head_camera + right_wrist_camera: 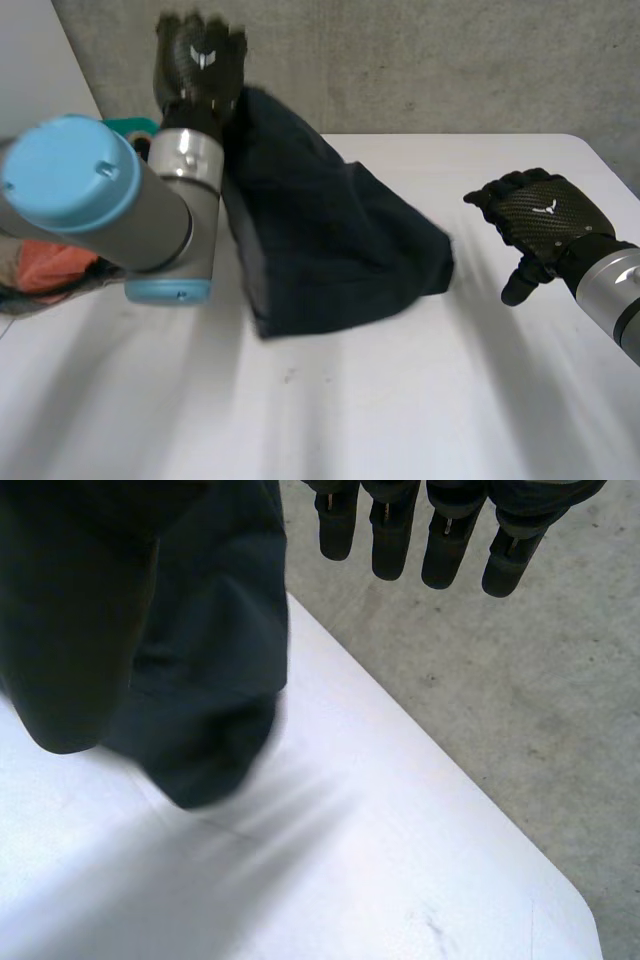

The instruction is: Fold the laundry.

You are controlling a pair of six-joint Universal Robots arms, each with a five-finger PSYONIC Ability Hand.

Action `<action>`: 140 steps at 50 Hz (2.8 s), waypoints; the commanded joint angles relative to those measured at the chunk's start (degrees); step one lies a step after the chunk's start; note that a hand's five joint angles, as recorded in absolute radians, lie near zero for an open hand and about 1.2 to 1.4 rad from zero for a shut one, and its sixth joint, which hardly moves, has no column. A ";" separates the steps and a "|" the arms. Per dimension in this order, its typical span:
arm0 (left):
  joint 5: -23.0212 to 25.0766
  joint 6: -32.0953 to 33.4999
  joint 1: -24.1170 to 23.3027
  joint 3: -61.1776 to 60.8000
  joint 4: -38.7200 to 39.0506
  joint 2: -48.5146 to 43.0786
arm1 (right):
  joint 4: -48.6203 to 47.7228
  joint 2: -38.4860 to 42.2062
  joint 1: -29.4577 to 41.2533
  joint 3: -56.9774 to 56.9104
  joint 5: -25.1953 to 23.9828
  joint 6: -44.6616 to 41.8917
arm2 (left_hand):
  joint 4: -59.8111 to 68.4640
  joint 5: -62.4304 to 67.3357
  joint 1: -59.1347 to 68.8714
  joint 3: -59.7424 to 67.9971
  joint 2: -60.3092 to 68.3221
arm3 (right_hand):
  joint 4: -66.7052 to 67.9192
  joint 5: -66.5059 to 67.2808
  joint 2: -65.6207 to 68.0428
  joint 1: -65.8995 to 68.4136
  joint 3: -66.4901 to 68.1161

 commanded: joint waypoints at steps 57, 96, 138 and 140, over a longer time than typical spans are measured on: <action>18.37 -6.26 8.97 -14.59 -27.57 -3.38 | 0.21 9.69 14.14 3.38 8.96 4.00 | -56.34 -52.66 -53.45 -55.86 -56.24 | 4.36 3.48 3.90 2.98 4.02; -3.43 -29.63 -26.63 5.09 -24.87 -10.50 | -30.65 45.90 9.40 -36.69 8.01 -11.83 | -10.53 -6.85 -7.64 -10.05 -10.43 | 68.06 67.18 67.60 66.67 67.71; 13.70 -9.60 -1.14 0.09 -27.15 -15.69 | 12.35 1.44 3.16 2.14 10.21 14.72 | -53.65 -49.96 -50.76 -53.17 -53.55 | -1.86 -2.75 -2.33 -3.25 -2.21; 14.23 -9.42 -1.05 0.61 -26.97 -16.48 | 8.15 1.96 5.25 5.65 10.29 14.72 | -51.98 -48.29 -49.09 -51.50 -51.87 | 0.15 -0.73 -0.31 -1.24 -0.20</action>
